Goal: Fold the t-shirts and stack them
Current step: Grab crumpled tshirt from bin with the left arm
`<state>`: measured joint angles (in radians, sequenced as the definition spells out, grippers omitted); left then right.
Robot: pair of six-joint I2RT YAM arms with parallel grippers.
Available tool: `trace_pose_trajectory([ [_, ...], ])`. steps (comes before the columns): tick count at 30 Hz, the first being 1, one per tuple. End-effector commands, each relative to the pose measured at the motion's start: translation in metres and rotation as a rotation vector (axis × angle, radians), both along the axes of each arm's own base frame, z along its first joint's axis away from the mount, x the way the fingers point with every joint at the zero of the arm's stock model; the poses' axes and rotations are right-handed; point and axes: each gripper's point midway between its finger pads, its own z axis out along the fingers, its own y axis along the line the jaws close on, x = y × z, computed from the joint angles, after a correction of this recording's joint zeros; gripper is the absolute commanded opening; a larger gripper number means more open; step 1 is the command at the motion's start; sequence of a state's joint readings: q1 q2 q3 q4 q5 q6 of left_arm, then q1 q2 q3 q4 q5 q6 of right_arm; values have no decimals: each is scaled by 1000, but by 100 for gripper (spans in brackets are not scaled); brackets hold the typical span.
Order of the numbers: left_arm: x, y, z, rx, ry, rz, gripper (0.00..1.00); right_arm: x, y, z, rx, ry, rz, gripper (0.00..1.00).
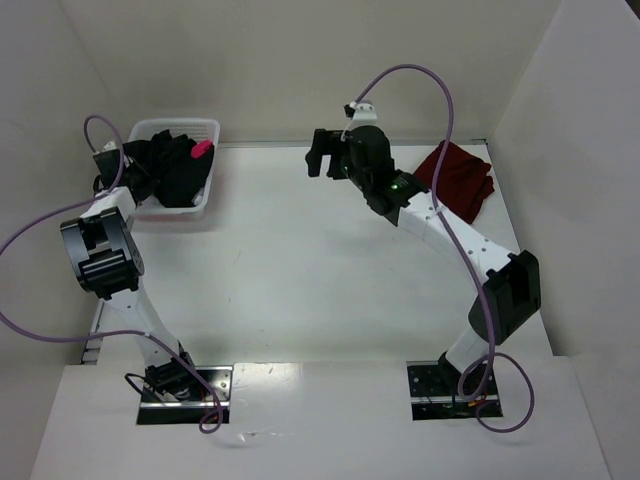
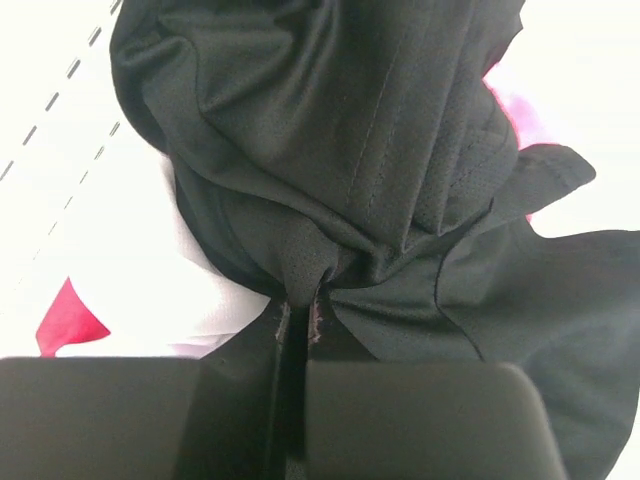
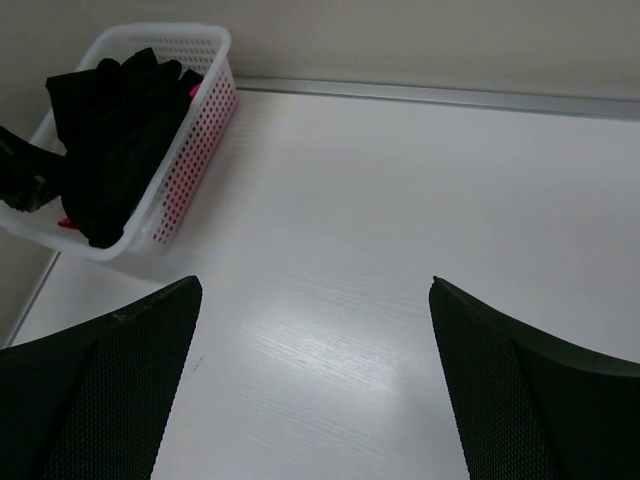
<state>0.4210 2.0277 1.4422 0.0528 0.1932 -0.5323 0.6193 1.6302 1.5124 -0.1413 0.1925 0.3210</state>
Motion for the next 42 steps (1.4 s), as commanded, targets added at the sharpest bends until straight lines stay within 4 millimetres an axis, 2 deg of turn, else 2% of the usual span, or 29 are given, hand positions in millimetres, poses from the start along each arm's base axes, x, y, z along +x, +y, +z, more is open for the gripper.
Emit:
trace_pose_trajectory([
  [1,12,-2,43,11,-92,-36,0,-12,-10,53,98,-112,-28,100],
  [2,13,-2,68,42,-134,-43,0,-13,-13,52,96,-112,-39,100],
  [4,10,-9,98,51,-167,-83,0,-19,-17,61,113,-121,-40,100],
  [5,9,-11,114,68,-187,-102,0,-21,-19,58,106,-111,-41,100],
  [6,4,-16,143,90,-231,-121,0,-23,-23,55,98,-104,-51,100],
  [7,0,-22,156,94,-241,-150,0,-29,-27,69,124,-123,-52,100],
  [9,-6,-47,206,151,-318,-250,0,-35,-36,67,128,-116,-63,100],
  [10,-11,-58,215,165,-308,-277,0,-41,-46,79,145,-139,-73,100],
  [11,-14,-82,234,191,-333,-336,0,-45,-47,78,146,-138,-63,100],
  [12,-16,-93,258,254,-367,-378,0,-47,-53,86,165,-150,-75,100],
  [13,-20,-104,262,269,-350,-397,0,-53,-62,92,170,-160,-83,100],
  [14,-24,-127,277,295,-368,-433,0,-57,-65,92,169,-158,-84,100],
  [17,-35,-142,306,375,-385,-409,0,-69,-75,99,178,-173,-92,100],
  [21,-37,-129,309,396,-364,-268,0,-82,-84,100,202,-178,-104,100],
  [24,-34,-112,299,361,-352,-196,0,-88,-88,90,198,-158,-106,100],
  [25,-30,-103,295,358,-343,-165,0,-91,-90,91,202,-163,-105,100],
  [26,-24,-102,289,357,-339,-165,0,-91,-89,81,196,-140,-108,100],
  [27,-21,-95,287,361,-330,-147,0,-95,-90,86,205,-150,-98,100],
  [28,-17,-94,287,361,-331,-147,0,-96,-91,82,201,-145,-98,100],
  [31,-1,-91,296,355,-348,-141,0,-96,-90,72,197,-124,-101,100],
  [32,9,-87,289,356,-335,-132,0,-96,-90,72,197,-124,-101,100],
  [33,12,-87,307,356,-370,-123,0,-93,-88,67,189,-113,-101,100],
  [35,24,-80,301,358,-343,-102,0,-90,-84,64,186,-107,-91,100],
  [36,26,-74,304,370,-340,-74,0,-87,-82,59,187,-92,-93,100],
  [37,27,-71,320,382,-368,-54,0,-87,-82,59,187,-92,-93,100],
  [38,31,-67,314,385,-351,-41,0,-84,-80,52,180,-84,-94,100],
  [40,31,-51,314,395,-334,29,0,-82,-77,50,181,-81,-85,100],
  [41,31,-47,321,406,-344,54,0,-81,-74,45,177,-73,-76,100],
  [42,33,-42,312,410,-316,75,0,-81,-74,45,177,-73,-76,100],
])
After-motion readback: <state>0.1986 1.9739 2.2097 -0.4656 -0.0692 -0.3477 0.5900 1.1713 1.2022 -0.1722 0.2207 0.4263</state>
